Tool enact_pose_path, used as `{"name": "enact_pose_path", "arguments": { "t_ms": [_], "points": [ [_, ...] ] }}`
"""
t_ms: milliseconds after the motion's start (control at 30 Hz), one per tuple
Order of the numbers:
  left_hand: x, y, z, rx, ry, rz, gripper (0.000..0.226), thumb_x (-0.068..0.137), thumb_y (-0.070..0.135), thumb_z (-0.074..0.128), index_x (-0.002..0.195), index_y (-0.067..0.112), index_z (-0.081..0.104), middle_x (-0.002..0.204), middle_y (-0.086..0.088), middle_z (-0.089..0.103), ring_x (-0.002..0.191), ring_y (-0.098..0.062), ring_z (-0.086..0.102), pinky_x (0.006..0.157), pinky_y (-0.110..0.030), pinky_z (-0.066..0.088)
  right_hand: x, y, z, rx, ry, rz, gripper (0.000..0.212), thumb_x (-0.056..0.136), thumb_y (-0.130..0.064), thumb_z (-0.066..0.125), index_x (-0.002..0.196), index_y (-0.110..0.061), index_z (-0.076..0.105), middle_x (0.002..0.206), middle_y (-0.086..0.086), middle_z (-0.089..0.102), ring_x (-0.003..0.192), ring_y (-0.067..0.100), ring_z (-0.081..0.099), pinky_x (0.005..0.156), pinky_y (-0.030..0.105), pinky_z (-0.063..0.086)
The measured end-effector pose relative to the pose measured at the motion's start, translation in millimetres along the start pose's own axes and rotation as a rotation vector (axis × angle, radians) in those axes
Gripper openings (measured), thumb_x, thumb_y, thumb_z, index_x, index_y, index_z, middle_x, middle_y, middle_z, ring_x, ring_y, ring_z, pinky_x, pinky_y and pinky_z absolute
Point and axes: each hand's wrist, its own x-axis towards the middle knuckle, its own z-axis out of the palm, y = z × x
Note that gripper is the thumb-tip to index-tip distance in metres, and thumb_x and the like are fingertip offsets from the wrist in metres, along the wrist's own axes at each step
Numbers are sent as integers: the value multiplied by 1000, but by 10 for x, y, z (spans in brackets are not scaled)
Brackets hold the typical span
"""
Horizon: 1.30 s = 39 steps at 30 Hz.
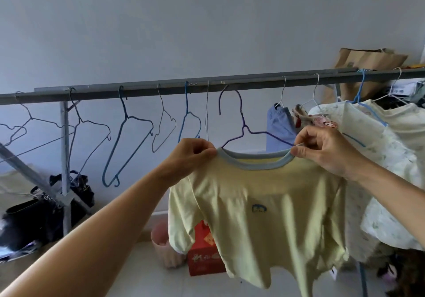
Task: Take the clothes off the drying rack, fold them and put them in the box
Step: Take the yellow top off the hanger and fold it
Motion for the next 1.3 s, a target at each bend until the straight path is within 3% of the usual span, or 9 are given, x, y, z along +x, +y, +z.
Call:
{"name": "enact_pose_path", "arguments": {
  "t_ms": [167, 267, 367, 533, 700, 1000, 1100, 1167, 1300],
  "points": [
    [4, 196, 154, -168, 190, 127, 17, 97, 10, 59, 80, 11, 62, 63, 11, 55, 58, -1, 48, 56, -14, 39, -32, -101, 159, -98, -124, 11, 17, 78, -8, 78, 75, -15, 63, 72, 14, 69, 67, 15, 62, 66, 34, 48],
    [27, 331, 289, -195, 267, 186, 18, 96, 5, 58, 80, 13, 60, 65, 7, 57, 56, 1, 50, 55, -13, 42, -41, -176, 253, -16, -20, -15, 15, 79, -9, 77, 77, -13, 62, 72, 11, 69, 66, 9, 63, 62, 19, 48],
    [21, 217, 225, 114, 243, 227, 13, 96, 16, 60, 83, 16, 60, 63, 9, 57, 53, 0, 48, 53, -19, 40, -55, -234, 265, 91, 23, -41, 18, 79, -5, 75, 76, -10, 58, 67, 5, 62, 60, 3, 59, 57, 11, 46],
    [-20, 74, 49, 242, 309, 194, 22, 99, 22, 56, 81, 16, 66, 64, 12, 56, 57, 2, 49, 57, -17, 41, -21, -206, 254, -2, -22, -64, 17, 74, -21, 76, 74, -16, 60, 66, -4, 63, 63, 4, 59, 61, 15, 47],
    [-110, -7, -154, 158, 455, 82, 22, 97, 22, 59, 77, 15, 67, 65, 7, 56, 58, -2, 47, 57, -21, 40, -20, -13, 104, -217, -90, -25, 18, 81, -12, 76, 72, -16, 60, 65, -2, 62, 60, 3, 55, 60, 19, 44],
    [-154, -130, -202, -45, 607, -92, 24, 98, 30, 57, 86, 13, 69, 78, -5, 63, 72, -18, 56, 68, -38, 50, -67, 133, 185, -30, 5, 29, 10, 83, -2, 71, 79, 1, 62, 68, 17, 70, 59, 19, 68, 55, 20, 55],
    [-130, -119, -118, -39, 587, -82, 21, 98, 31, 57, 87, 18, 71, 79, -1, 65, 73, -16, 57, 71, -38, 52, -57, 138, 276, -105, -84, 71, 15, 82, -11, 74, 75, -6, 62, 62, 0, 68, 57, 16, 65, 57, 24, 56],
    [-114, -94, -36, 64, 533, -43, 21, 98, 30, 57, 84, 23, 70, 75, 5, 64, 70, -10, 57, 65, -30, 49, -47, 124, 327, -250, -92, 37, 19, 79, -24, 77, 72, -16, 62, 61, -8, 61, 55, 7, 54, 55, 20, 46],
    [-38, -101, 77, 236, 423, 72, 21, 96, 28, 59, 77, 31, 65, 82, 5, 63, 77, -11, 58, 68, -27, 45, 33, 5, 426, -530, 193, -239, 20, 87, -38, 65, 90, -18, 62, 81, -6, 58, 70, 8, 55, 60, 27, 44]
  ]
}}
